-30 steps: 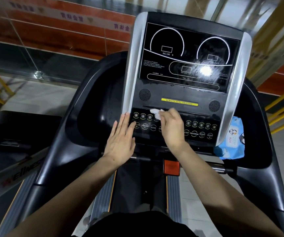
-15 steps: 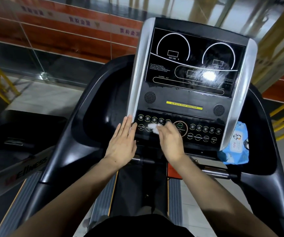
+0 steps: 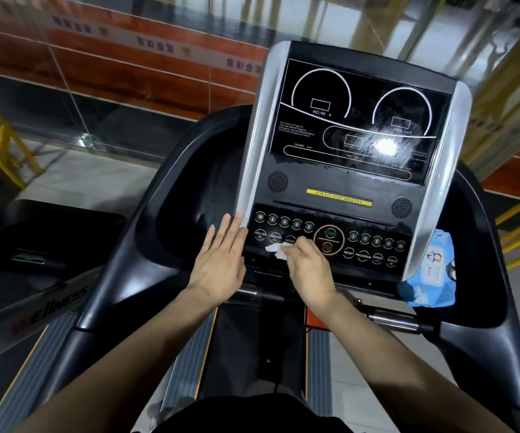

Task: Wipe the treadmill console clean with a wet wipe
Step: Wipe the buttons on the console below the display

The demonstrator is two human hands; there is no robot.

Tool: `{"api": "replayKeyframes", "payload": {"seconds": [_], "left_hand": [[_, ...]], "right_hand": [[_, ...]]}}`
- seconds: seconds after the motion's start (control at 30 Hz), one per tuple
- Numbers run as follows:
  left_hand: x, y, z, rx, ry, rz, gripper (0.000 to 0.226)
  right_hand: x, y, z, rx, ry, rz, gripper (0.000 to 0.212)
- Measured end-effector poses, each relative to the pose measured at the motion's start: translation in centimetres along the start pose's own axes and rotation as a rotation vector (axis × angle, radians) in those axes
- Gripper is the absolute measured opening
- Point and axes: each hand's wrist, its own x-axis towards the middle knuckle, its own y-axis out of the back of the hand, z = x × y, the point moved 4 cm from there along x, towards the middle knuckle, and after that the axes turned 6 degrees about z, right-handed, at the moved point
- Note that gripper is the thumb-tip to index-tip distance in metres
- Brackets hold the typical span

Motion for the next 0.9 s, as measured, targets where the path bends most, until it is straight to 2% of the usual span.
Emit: {"api": "replayKeyframes", "payload": {"seconds": [0.07,0.23,0.37,0.43,0.63,0.77,0.9], "left_hand": [[0.0,0.0,-0.3,0.037,0.012,-0.011,0.071],[0.0,-0.2,-0.3,0.059,0.025,-0.049,0.075],[-0.1,-0.3,-0.4,0.047,0.018,-0.049,0.076],[-0.1,-0.4,-0.5,0.048,0.011,-0.049,0.076],[-0.3,-0.4,-0.4,0.037,0.016,-0.051,0.074],[-0.4,0.0,-0.8,0.041,0.011,-0.035,0.073],[-0.4,0.3,-1.8,0.059,0.044,-0.042,0.074]], "right_hand": [[1.7,0.2,0.0,0.024,0.02,-0.011,0.029],[6.2,0.9,0.9,0.026,-0.162,0.072,0.018],[2.1,0.6,-0.8,0.02,-0.036,0.007,0.026],[1.6,0.5,-1.0,0.029,0.002,-0.037,0.023],[6.8,0.7,-0.7,-0.026,-0.171,0.002,0.017],[2.6,-0.2,-2.2,-0.043,-0.067,-0.139,0.023],[3.3,0.0,-2.0,0.013,-0.027,-0.073,0.025]]}}
